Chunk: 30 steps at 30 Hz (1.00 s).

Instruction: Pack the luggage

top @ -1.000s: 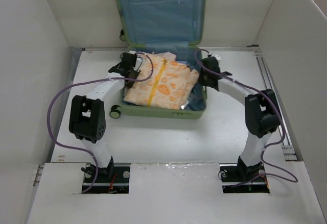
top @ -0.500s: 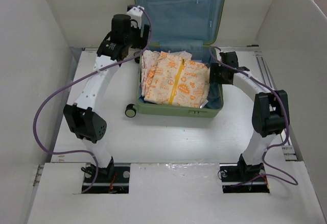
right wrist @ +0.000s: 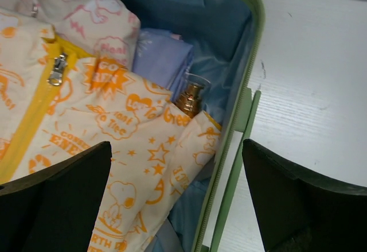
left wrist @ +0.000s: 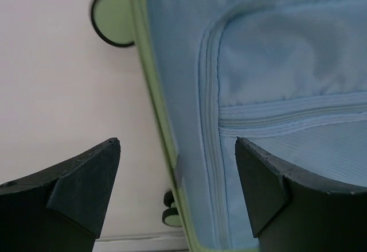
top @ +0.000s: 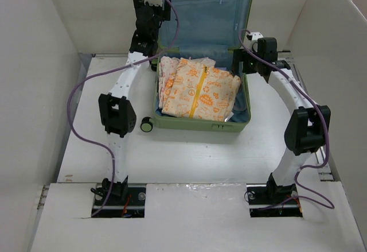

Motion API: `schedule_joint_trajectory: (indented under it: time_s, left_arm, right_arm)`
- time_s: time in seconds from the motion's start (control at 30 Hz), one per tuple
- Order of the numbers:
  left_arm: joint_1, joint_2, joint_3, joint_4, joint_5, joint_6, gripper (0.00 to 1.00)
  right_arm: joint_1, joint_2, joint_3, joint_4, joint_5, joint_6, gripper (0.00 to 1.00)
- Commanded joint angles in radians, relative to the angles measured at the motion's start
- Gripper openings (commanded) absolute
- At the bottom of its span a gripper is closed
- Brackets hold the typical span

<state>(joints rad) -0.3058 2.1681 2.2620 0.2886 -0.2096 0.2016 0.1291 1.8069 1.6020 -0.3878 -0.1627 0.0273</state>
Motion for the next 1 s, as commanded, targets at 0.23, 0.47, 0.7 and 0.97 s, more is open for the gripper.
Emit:
schedule_joint_trajectory:
  time_s: [0.23, 0.47, 0.7, 0.97]
  left_arm:
    - [0.036, 0.119, 0.053, 0.411, 0.074, -0.022, 0.55]
    - [0.045, 0.177, 0.044, 0.503, 0.187, -0.013, 0.20]
    - [0.080, 0.240, 0.079, 0.547, 0.216, -0.027, 0.00]
    - [0.119, 0.223, 0.038, 0.495, 0.469, -0.116, 0.00]
  right_arm:
    - [-0.009, -0.020, 0.145, 0.012, -0.124, -0.064, 1.00]
    - [-0.019, -0.031, 0.165, -0.019, -0.086, -0.073, 1.00]
    - [-0.037, -0.086, 0.174, -0.039, -0.051, -0.096, 1.00]
    - [-0.037, -0.147, 0.130, -0.071, 0.011, -0.139, 1.00]
